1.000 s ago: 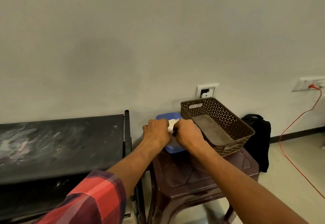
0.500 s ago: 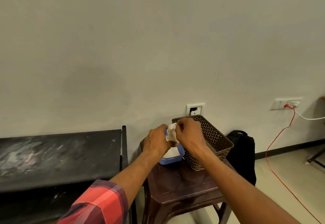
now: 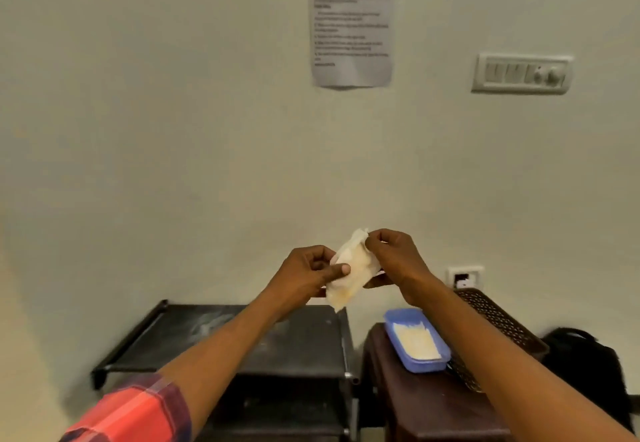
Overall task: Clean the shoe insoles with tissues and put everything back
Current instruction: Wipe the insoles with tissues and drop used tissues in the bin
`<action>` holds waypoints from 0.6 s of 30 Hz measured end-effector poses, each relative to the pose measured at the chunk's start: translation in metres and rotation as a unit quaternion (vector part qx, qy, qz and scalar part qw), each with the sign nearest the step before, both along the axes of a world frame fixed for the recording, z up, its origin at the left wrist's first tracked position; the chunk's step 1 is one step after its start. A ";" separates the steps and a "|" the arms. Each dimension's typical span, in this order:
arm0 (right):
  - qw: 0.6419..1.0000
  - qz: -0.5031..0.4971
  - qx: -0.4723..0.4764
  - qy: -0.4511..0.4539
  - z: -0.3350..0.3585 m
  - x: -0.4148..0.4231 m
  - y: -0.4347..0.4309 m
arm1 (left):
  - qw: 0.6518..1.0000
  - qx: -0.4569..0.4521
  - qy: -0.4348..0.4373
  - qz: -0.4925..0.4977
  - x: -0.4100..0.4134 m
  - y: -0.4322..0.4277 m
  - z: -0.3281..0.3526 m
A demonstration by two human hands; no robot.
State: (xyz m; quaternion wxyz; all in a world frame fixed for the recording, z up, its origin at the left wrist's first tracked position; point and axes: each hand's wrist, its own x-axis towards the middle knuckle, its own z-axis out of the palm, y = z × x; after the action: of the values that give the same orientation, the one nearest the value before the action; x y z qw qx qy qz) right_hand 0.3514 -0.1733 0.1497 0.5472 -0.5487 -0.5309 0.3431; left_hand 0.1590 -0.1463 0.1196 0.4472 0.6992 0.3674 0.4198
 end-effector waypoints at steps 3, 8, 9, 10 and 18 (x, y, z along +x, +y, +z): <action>0.997 0.067 0.005 0.039 0.014 -0.061 -0.015 | 0.998 -0.002 -0.004 0.056 -0.063 -0.039 0.019; 0.973 0.194 -0.041 0.121 0.030 -0.192 -0.045 | 0.980 0.016 -0.037 0.197 -0.171 -0.102 0.039; 0.965 0.226 -0.043 0.122 0.032 -0.217 -0.053 | 0.973 0.022 -0.037 0.228 -0.192 -0.114 0.042; 0.958 0.254 -0.043 0.124 0.032 -0.242 -0.060 | 0.965 0.028 -0.034 0.258 -0.213 -0.125 0.044; 0.922 0.358 -0.033 0.142 0.027 -0.401 -0.104 | 0.909 0.034 -0.060 0.411 -0.360 -0.206 0.044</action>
State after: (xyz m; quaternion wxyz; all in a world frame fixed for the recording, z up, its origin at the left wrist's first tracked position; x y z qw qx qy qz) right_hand -0.0494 -0.2769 0.1763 0.4388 -0.2849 -0.5970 0.6081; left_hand -0.2010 -0.3519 0.1631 0.2325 0.4740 0.5804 0.6200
